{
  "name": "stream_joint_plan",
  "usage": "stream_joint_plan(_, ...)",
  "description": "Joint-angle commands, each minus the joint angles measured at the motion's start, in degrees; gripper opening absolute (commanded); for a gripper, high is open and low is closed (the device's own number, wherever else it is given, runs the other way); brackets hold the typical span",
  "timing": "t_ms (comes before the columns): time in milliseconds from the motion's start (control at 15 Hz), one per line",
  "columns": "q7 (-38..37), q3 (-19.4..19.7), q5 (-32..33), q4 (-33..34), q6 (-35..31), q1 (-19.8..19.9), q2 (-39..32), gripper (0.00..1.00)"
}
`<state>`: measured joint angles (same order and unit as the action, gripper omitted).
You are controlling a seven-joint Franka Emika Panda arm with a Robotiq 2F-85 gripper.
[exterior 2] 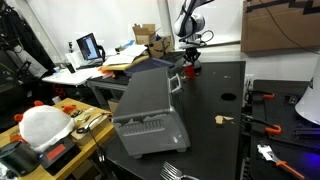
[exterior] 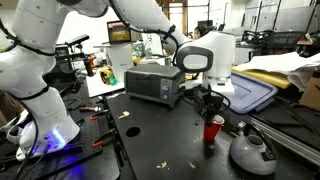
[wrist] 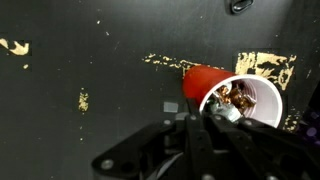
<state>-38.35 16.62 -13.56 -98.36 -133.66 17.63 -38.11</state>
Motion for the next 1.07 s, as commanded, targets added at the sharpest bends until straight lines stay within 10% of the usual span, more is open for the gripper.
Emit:
stream_joint_plan(0,1.7,-1.1,-1.5,-1.3,-0.2,-0.2,1.7,0.01)
stream_joint_plan(1000,13.8,-2.9,-0.1,-9.0,-2.4,-2.8,5.3,0.01)
